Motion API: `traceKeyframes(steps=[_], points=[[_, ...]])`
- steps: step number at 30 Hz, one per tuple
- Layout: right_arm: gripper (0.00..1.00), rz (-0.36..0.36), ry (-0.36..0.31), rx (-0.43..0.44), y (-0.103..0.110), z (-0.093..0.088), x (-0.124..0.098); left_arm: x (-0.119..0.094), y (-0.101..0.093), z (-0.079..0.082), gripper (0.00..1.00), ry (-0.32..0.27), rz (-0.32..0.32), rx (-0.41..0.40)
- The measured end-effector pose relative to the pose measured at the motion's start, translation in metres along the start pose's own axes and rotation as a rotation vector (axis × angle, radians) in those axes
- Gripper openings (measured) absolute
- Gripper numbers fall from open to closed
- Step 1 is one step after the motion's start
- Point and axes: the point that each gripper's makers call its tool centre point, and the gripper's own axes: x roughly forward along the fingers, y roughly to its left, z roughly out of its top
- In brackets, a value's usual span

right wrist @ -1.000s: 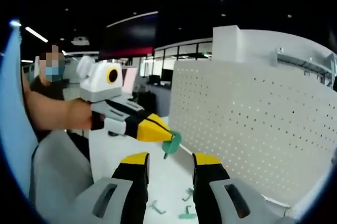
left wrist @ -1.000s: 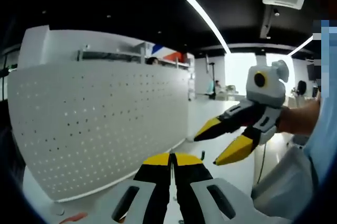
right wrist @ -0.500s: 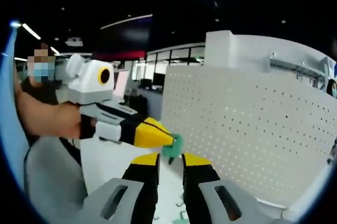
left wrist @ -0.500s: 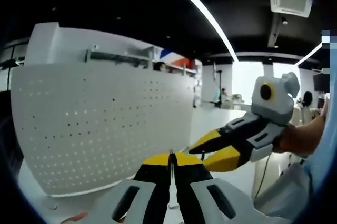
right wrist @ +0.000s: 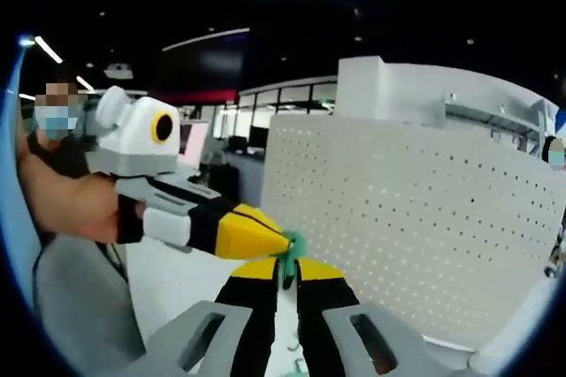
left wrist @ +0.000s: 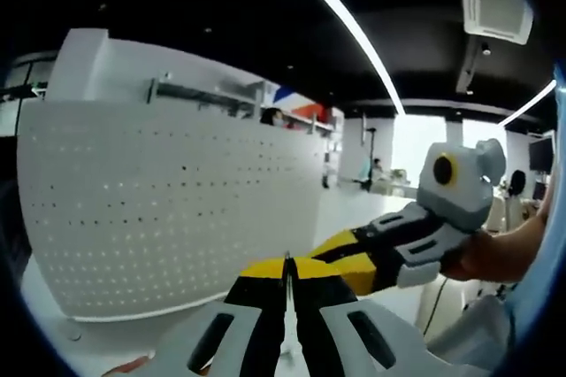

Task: Insert the hook assembly into the mounting plate slot until the hook locks in place.

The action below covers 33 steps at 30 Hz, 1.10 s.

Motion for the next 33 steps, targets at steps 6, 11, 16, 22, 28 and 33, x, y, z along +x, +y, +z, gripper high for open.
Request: traceKeyframes(steps=[6,11,16,22,28,33], points=[[0.03,-0.01,-0.002,-0.003,-0.0019,0.0003,-0.0008,0.0001,-0.001,0.0003,0.02,-0.002,0.004,-0.014],[0.03,-0.016,-0.004,0.001,-0.0025,0.0003,-0.0014,0.0011,-0.0009,0.0002,0.02,-0.004,0.004,-0.051],[0.02,-0.021,-0.003,0.005,-0.0037,0.0001,-0.0016,0.0023,-0.0019,-0.0004,0.02,-0.004,0.003,-0.064],[0.01,-0.021,0.004,0.014,-0.0039,-0.0015,-0.001,0.002,-0.0021,-0.0011,0.02,-0.003,0.001,-0.074],[0.01,-0.017,0.009,0.027,-0.0025,-0.0037,0.0,0.0012,-0.0012,-0.0034,0.02,0.014,-0.009,-0.078],[0.01,-0.018,0.006,0.043,-0.0025,-0.0028,-0.0005,0.0014,-0.0019,-0.0026,0.02,0.008,-0.018,-0.059]])
